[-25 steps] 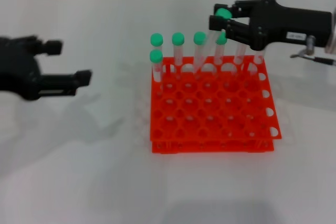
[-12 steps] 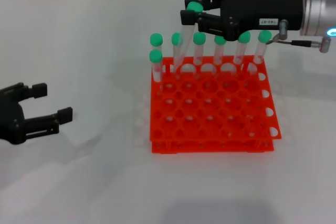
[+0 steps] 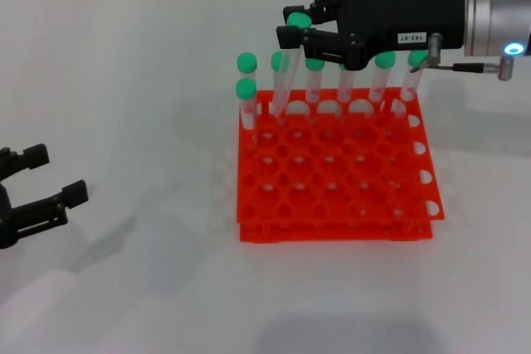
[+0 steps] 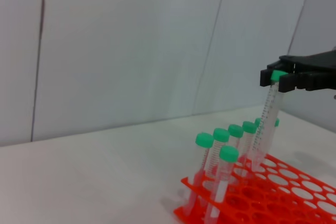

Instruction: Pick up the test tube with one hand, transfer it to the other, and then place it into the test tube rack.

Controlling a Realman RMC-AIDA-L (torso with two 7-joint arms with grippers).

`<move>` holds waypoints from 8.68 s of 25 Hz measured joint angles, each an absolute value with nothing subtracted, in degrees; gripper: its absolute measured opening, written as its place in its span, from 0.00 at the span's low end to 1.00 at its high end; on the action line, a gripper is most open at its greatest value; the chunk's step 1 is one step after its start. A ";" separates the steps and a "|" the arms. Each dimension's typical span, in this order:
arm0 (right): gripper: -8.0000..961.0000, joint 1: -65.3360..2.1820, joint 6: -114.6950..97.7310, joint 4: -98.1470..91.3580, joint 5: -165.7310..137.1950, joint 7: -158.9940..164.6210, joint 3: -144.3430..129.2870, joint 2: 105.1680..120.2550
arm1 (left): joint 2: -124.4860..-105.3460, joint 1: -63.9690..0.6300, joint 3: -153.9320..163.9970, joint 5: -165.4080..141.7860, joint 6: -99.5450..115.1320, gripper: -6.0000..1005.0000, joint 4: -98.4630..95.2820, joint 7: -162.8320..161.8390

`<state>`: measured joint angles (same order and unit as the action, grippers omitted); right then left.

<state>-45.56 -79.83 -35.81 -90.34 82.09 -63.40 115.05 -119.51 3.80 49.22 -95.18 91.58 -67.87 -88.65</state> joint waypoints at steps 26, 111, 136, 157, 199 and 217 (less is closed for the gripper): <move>0.28 -46.55 -72.83 -34.12 -90.35 81.72 -68.11 115.30 | -119.44 3.12 48.25 -95.54 91.75 0.86 -63.29 -86.60; 0.32 -47.21 -64.61 -33.49 -89.89 81.78 -77.17 116.10 | -119.18 -0.66 48.25 -96.24 91.14 0.87 -59.11 -84.90; 0.35 -47.10 -64.43 -32.71 -89.05 81.59 -77.22 116.18 | -119.18 -1.37 48.25 -96.23 91.05 0.87 -58.97 -84.37; 0.40 -38.31 -71.44 -46.79 -88.23 83.39 -76.66 115.07 | -119.18 -1.56 44.45 -96.92 93.03 0.87 -59.06 -83.53; 0.90 -20.60 -84.77 -34.97 -85.45 64.66 -58.70 114.82 | -115.49 -11.80 43.75 -102.46 96.48 0.87 -48.11 -78.13; 0.90 -20.51 -85.22 -35.24 -87.39 65.14 -59.29 114.49 | -115.78 -13.45 43.95 -105.58 98.21 0.87 -47.99 -79.89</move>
<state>-20.51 -85.22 -35.24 -87.39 65.14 -59.29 114.49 -115.78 -13.45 43.95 -105.57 98.21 -47.99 -79.89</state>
